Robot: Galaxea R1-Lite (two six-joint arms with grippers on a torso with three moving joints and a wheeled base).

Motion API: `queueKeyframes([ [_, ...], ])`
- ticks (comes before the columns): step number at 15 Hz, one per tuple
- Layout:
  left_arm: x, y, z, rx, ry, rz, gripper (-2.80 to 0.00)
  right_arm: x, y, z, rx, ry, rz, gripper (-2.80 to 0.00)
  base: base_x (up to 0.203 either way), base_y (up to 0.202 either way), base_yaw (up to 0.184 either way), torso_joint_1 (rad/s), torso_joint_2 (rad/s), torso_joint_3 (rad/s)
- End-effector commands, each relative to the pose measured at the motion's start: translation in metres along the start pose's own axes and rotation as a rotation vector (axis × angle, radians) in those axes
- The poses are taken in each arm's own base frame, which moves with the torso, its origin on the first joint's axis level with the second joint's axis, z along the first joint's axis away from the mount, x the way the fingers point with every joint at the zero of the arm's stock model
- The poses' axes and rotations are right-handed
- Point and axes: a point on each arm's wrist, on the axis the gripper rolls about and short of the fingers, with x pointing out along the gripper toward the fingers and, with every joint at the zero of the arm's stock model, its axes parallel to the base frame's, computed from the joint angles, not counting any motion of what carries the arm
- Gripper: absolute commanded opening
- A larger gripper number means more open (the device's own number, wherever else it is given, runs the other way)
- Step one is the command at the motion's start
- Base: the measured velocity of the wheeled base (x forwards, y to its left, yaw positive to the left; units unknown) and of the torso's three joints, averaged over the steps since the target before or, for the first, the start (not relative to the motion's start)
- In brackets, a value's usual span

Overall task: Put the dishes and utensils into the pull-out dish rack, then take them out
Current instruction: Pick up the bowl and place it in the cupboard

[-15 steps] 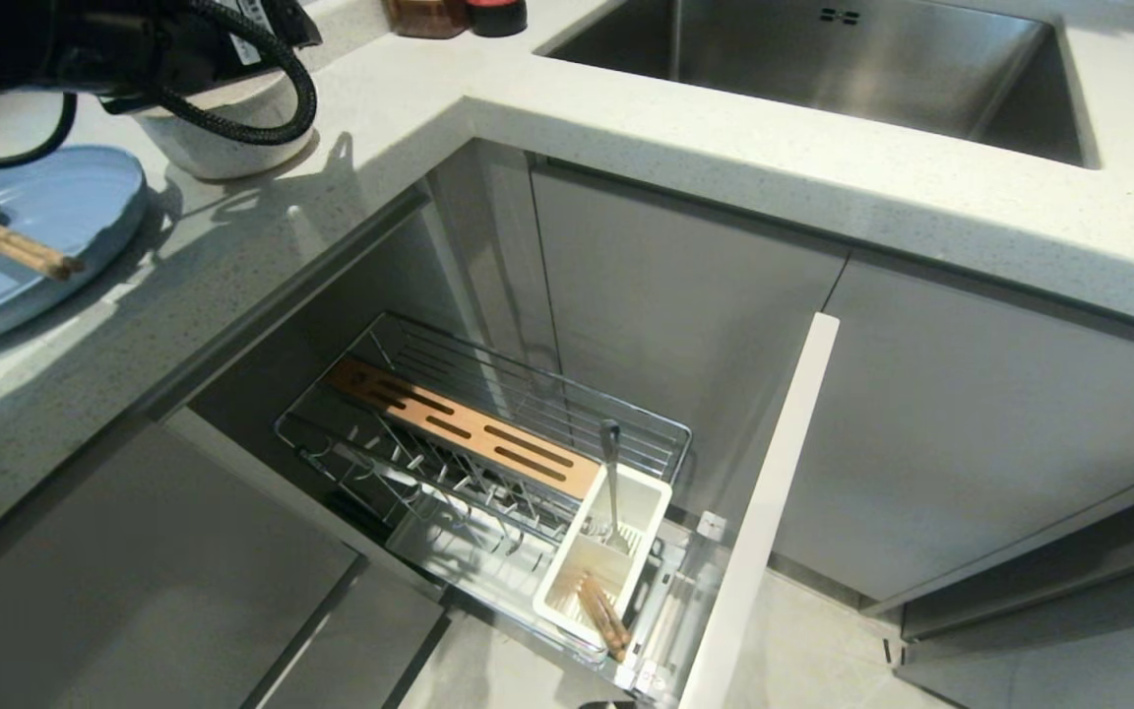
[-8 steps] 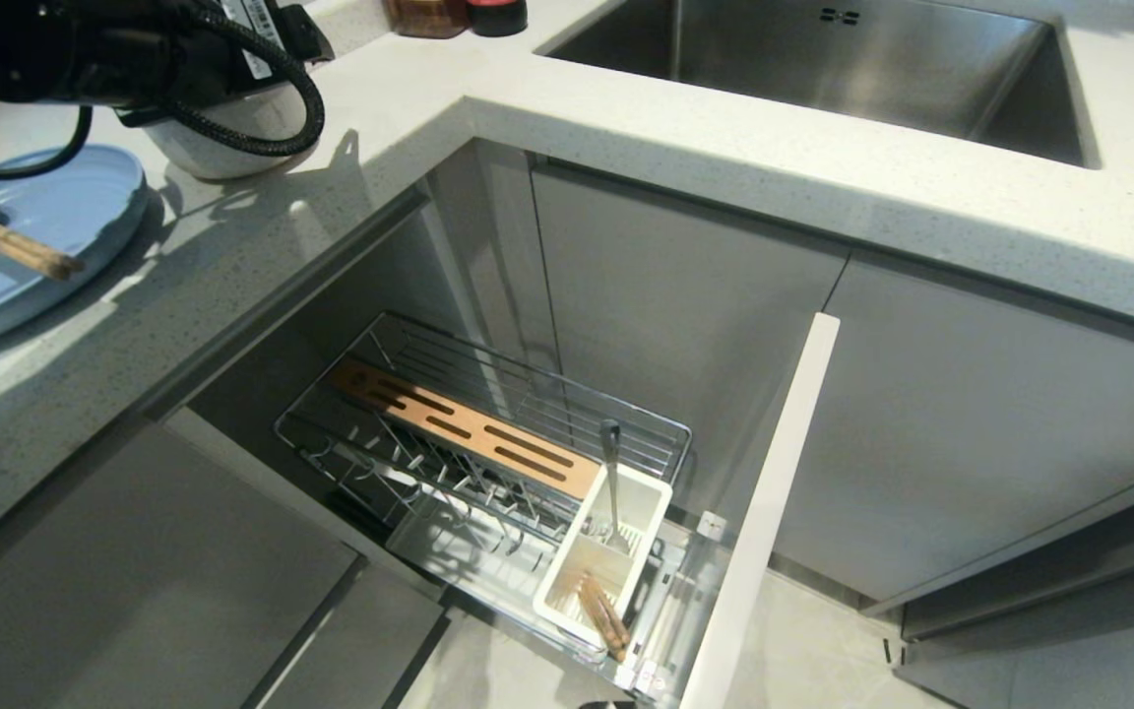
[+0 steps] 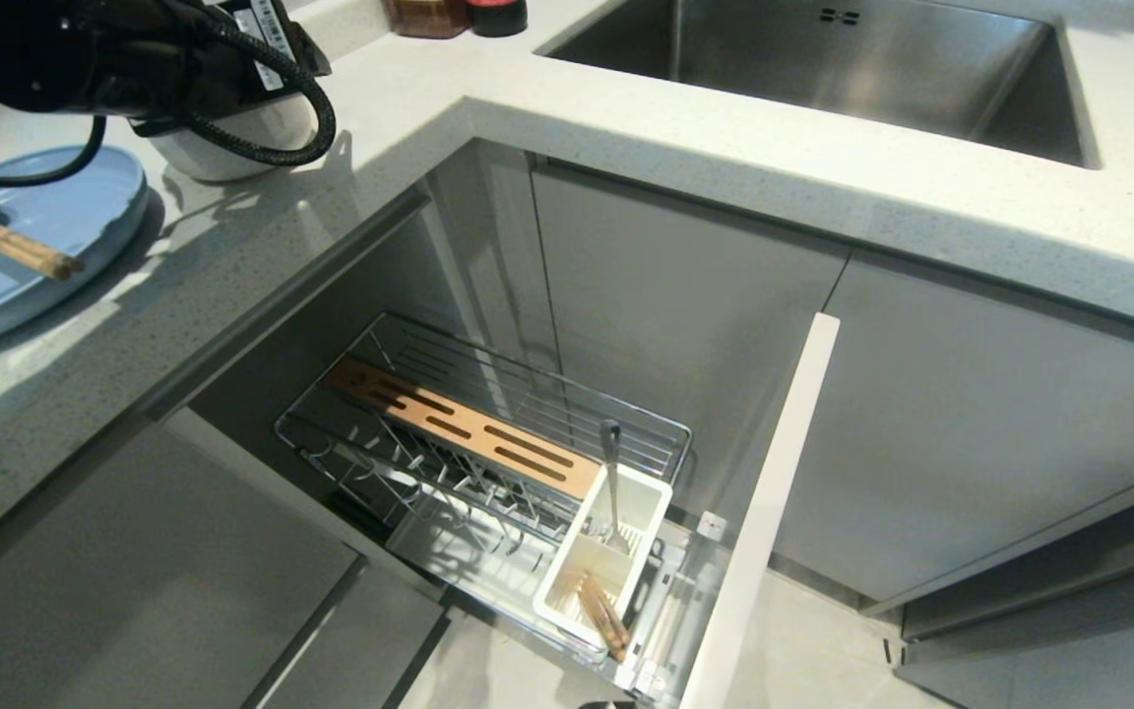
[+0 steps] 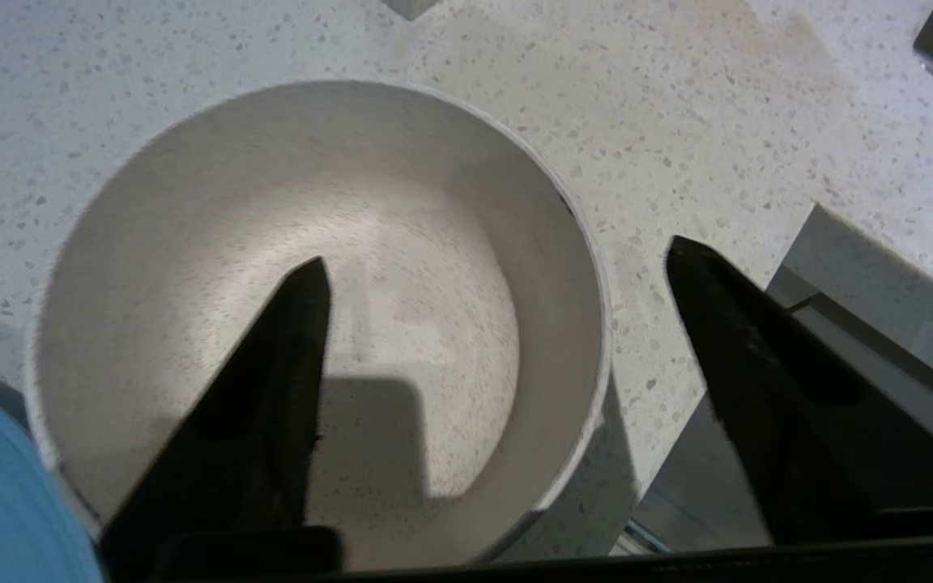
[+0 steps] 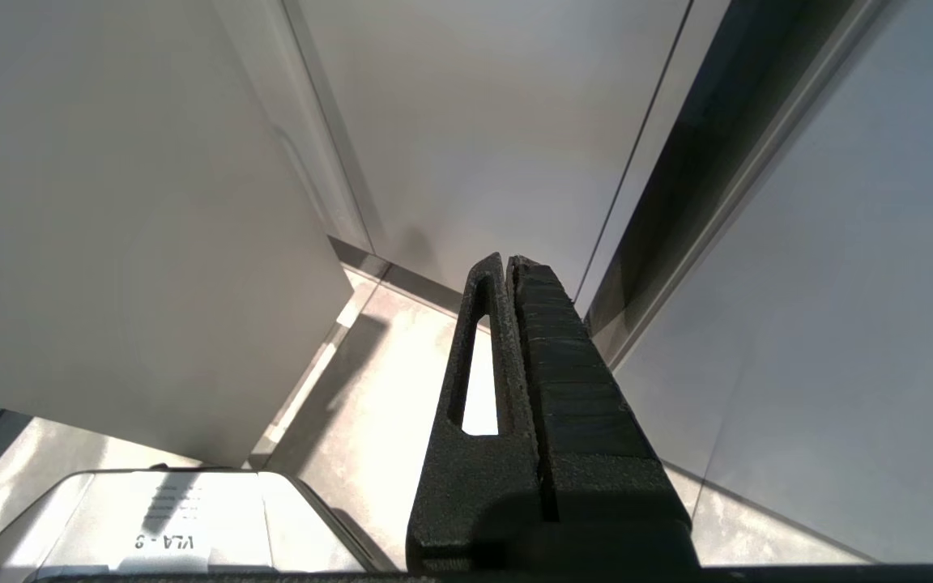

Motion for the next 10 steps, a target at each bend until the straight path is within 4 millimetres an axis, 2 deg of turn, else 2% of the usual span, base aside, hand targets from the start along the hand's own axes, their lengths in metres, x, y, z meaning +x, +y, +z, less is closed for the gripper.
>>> queueKeyframes([
  [1, -0.0003, 0.0005, -0.0012, 0.007, 0.010, 0.006, -2.80, 0.0002, 0.0000, -0.0004, 0.000, 0.002, 0.000, -2.80, 0.000, 0.000, 0.000, 0.000, 0.00, 0.000],
  [10, -0.0046, 0.0012, 0.0000, 0.008, 0.018, -0.008, -2.80, 0.0002, 0.0000, -0.0004, 0.000, 0.002, 0.000, -2.80, 0.000, 0.000, 0.000, 0.000, 0.00, 0.000],
])
